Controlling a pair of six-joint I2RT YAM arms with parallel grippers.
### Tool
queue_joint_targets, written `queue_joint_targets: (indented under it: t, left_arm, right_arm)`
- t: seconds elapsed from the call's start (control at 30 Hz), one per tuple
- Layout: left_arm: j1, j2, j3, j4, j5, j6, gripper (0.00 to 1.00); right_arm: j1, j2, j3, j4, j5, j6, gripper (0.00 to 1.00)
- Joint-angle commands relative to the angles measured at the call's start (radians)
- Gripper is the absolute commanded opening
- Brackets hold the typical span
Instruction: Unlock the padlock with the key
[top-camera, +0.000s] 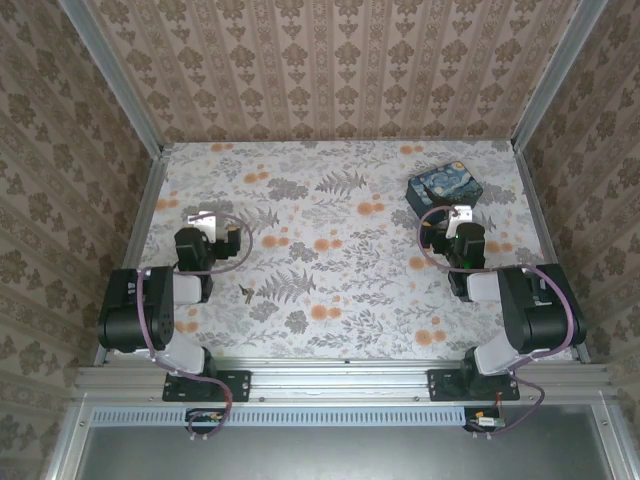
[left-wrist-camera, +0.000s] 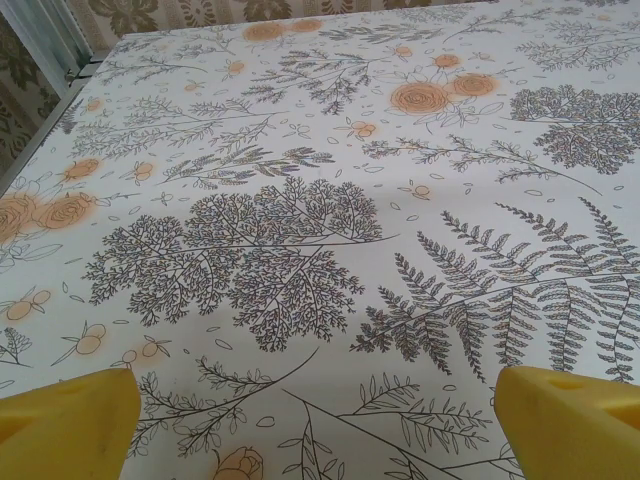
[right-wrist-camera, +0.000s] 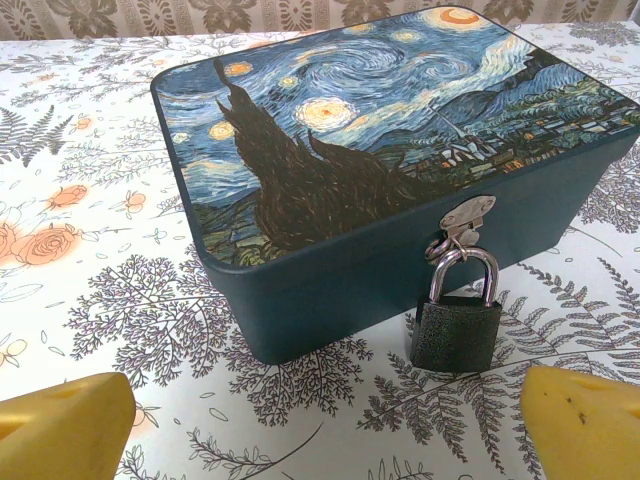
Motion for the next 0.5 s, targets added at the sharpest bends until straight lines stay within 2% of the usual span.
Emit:
queue_joint_targets:
  t: [0.0,0.07,0.47]
  left_arm:
    - [-0.008,-0.012,0.014,0.016,-0.012,0.022,1.00]
    - [-0.029,-0.012,0.007,0.032,-0.055,0.033,1.00]
    - [0.012,-0.012,0.019,0.008,-0.009,-0.006,1.00]
  right_arm:
    - [0.001,-0.006,0.014,0.023,-0.007,-0.013,1.00]
    - [0.001,-0.005,0.015,0.023,-0.007,-0.013,1.00]
    - [0.001,-0.006,0.015,0.024,-0.007,-0.013,1.00]
